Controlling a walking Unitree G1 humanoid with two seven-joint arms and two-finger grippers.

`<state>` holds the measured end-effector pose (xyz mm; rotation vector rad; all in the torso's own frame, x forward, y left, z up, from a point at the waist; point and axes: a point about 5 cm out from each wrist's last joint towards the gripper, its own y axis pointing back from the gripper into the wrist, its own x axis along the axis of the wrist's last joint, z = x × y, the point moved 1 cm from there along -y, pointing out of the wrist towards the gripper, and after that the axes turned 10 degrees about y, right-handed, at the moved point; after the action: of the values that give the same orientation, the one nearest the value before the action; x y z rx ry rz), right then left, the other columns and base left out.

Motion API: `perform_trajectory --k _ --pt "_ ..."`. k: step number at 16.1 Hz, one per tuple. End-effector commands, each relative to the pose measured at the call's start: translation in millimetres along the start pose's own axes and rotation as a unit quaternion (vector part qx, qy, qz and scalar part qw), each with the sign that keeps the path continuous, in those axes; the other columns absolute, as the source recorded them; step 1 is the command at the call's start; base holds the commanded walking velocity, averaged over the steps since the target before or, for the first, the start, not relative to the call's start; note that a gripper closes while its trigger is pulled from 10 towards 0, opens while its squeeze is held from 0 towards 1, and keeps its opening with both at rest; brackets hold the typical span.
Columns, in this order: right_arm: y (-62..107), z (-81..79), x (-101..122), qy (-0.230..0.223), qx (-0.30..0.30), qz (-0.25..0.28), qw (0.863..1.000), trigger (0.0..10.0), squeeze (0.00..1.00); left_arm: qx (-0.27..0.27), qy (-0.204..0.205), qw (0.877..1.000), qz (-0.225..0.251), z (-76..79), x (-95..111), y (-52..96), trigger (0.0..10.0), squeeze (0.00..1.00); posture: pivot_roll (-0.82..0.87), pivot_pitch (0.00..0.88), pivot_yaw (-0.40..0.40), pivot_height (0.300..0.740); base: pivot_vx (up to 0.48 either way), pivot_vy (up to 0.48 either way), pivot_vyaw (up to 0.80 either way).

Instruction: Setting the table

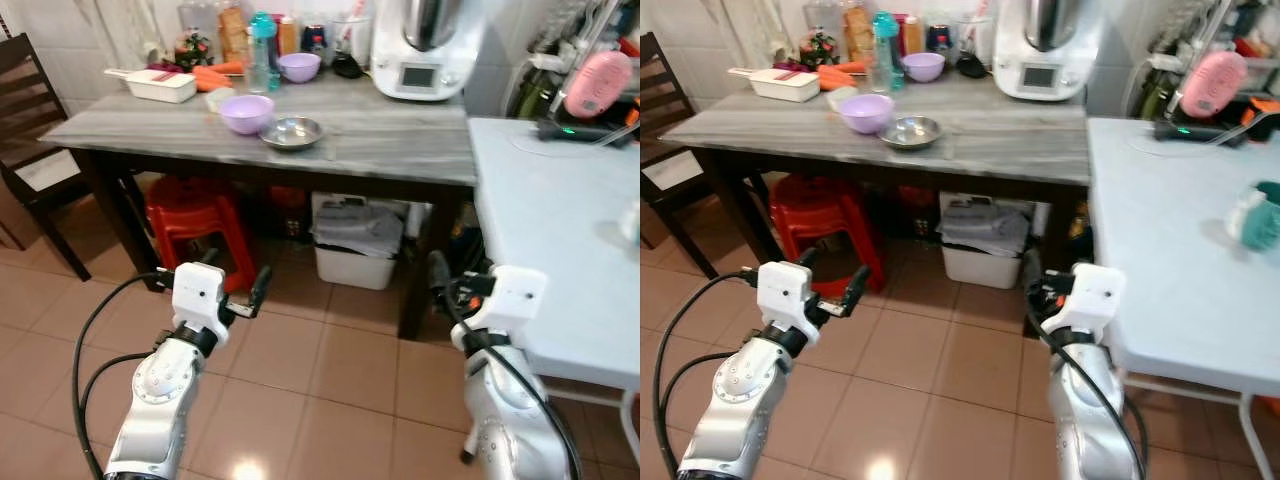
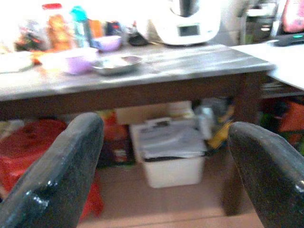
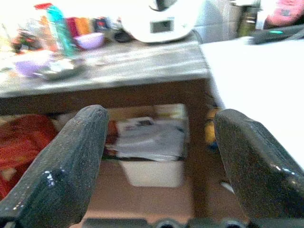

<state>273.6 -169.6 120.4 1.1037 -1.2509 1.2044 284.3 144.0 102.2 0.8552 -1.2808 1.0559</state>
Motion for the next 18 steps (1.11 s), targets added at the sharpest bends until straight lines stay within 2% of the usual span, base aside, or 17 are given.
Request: perform_trajectory --k 1,3,9,18 --pt "2.1 4.1 5.9 0.006 -0.007 0.012 1.0 10.0 0.0 0.0 -0.009 1.0 -0.001 -0.7 1.2 1.6 10.0 0.0 0.0 0.0 0.031 0.74 0.0 -0.364 0.0" --pt "4.1 7.8 4.2 0.011 -0.011 0.01 1.0 10.0 0.0 0.001 -0.01 1.0 -0.002 0.4 0.1 1.7 10.0 0.0 0.0 0.0 0.033 0.74 0.0 -0.368 0.0" --pt "2.4 2.5 6.1 0.008 -0.009 0.013 1.0 10.0 0.0 -0.005 -0.009 1.0 -0.003 2.6 0.7 -0.6 10.0 0.0 0.0 0.0 0.038 0.74 0.0 -0.358 0.0" --pt "-1.6 4.2 7.9 0.009 -0.014 0.015 1.0 10.0 0.0 -0.014 -0.01 1.0 -0.005 6.3 -0.6 -1.8 10.0 0.0 -0.01 0.0 0.032 0.74 0.0 -0.341 0.0"
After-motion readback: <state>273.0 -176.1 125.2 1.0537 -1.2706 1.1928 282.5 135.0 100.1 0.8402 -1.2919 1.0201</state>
